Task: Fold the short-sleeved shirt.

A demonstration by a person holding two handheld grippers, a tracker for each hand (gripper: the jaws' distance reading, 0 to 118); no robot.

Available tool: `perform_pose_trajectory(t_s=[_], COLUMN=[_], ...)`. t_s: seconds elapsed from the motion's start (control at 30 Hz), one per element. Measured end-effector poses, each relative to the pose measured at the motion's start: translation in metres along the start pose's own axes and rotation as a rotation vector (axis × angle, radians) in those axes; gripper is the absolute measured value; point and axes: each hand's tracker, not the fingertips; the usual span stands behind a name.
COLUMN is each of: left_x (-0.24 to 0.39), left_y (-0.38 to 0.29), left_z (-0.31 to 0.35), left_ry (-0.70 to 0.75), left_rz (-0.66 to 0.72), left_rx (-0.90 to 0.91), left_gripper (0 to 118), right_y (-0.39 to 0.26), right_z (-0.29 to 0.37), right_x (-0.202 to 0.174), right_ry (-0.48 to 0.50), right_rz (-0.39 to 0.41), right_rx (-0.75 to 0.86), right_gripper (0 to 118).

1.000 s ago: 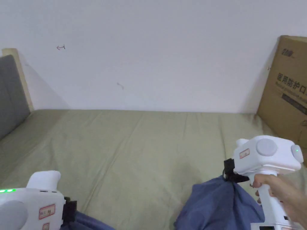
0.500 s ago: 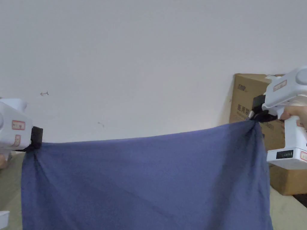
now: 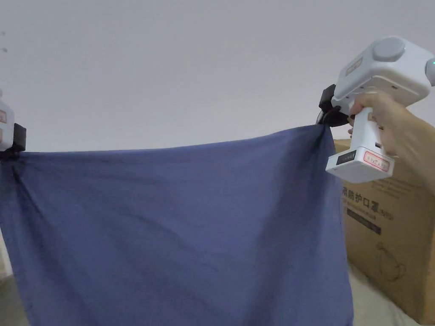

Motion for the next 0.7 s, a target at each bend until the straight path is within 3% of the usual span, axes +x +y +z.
perform_pose_trajectory(t_s=[0.07, 0.13, 0.23, 0.33, 0.37, 0.53, 0.7], left_x=[-0.008, -0.015, -0.011, -0.014, -0.015, -0.006, 0.014], left_y=[0.013, 0.021, 0.030, 0.028, 0.023, -0.021, -0.113], left_z=[-0.002, -0.005, -0.009, -0.007, -0.010, -0.047, -0.119], left_ry=[0.025, 0.017, 0.075, 0.051, 0.035, 0.046, -0.003], left_rz=[0.016, 0.064, -0.049, -0.045, 0.012, -0.056, -0.055], left_rx=[0.033, 0.084, 0.106, 0.140, 0.175, 0.105, -0.086], left_gripper=[2, 2, 2, 2, 2, 2, 2], right_y=[0.014, 0.021, 0.023, 0.015, 0.010, -0.028, -0.096], right_z=[-0.002, -0.001, -0.001, 0.000, -0.003, -0.040, -0.117], right_x=[-0.012, -0.025, -0.039, -0.045, -0.045, -0.025, 0.016], right_ry=[0.072, 0.064, 0.058, 0.028, 0.013, 0.026, -0.055], right_rz=[-0.024, -0.022, 0.015, 0.049, 0.064, 0.060, 0.044], right_rx=[0.021, 0.047, 0.060, 0.071, 0.088, 0.007, -0.139], right_gripper=[5, 5, 5, 5, 5, 5, 5])
